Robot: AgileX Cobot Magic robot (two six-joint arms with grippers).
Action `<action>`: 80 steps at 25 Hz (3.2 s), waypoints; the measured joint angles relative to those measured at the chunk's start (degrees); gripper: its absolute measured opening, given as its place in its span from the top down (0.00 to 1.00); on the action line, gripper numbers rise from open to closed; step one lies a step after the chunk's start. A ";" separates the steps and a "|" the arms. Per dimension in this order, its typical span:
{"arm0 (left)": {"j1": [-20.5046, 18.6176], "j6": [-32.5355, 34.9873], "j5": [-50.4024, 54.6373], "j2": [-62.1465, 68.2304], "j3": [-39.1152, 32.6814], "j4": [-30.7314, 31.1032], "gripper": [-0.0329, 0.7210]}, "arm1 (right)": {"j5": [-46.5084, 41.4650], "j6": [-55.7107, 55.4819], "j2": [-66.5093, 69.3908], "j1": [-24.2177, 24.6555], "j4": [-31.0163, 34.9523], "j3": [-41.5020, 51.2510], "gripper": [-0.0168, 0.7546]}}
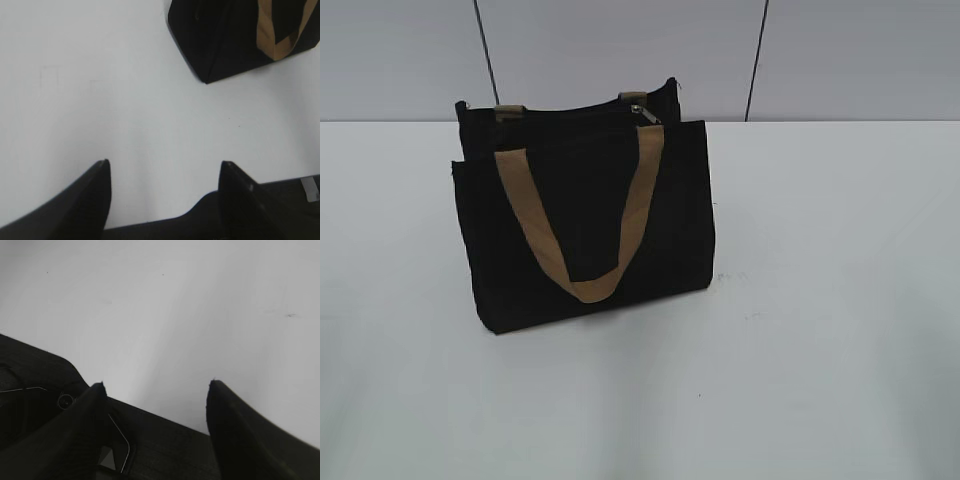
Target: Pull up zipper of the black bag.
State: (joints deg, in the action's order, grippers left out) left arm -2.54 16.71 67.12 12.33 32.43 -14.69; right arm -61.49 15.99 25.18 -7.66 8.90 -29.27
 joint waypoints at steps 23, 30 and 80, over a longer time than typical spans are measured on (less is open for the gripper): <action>0.00 -9.51 -5.68 -12.79 -2.15 3.63 0.35 | -1.19 -3.55 -23.45 0.00 0.19 0.67 0.35; 2.78 -4.73 -5.74 -12.86 -2.15 0.13 0.35 | -1.28 -5.30 -25.56 0.00 -0.59 1.26 0.35; 8.01 -10.94 -6.25 -12.86 -2.15 4.90 0.35 | -1.22 -9.06 -25.56 8.01 -3.93 1.44 0.35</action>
